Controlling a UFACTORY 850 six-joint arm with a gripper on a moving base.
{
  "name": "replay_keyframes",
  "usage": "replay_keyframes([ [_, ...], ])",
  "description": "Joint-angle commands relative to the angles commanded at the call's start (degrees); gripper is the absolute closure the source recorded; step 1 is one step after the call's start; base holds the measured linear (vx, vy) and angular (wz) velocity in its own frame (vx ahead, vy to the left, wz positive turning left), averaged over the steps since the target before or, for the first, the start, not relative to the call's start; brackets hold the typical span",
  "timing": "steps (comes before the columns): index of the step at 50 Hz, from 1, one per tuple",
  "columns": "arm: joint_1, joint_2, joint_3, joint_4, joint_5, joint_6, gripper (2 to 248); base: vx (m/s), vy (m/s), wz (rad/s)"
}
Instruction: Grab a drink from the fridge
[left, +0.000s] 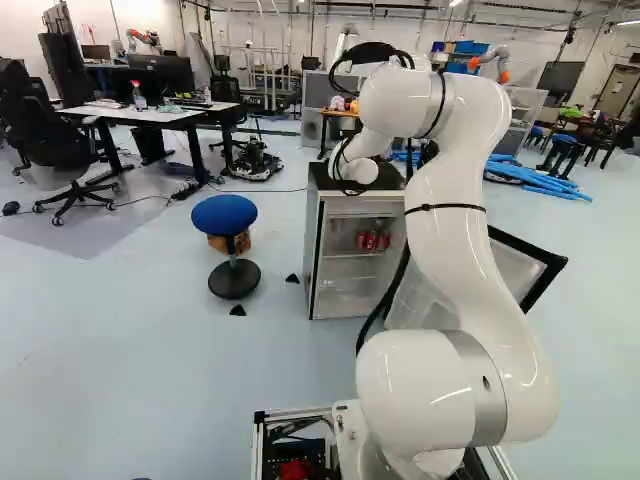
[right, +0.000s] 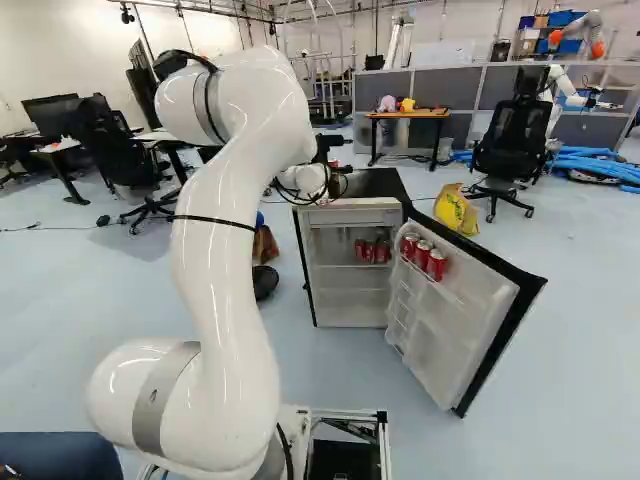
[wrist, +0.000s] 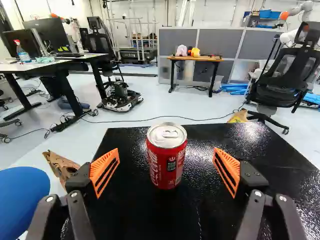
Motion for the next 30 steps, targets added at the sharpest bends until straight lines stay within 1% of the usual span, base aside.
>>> replay_keyframes([
  [17, 0.44, 4.56, 6.26, 0.0, 0.0, 0.0, 3, 0.0, 0.0, 0.0],
  [30, 0.32, 8.13, 11.08, 0.0, 0.0, 0.0, 3, 0.0, 0.0, 0.0],
])
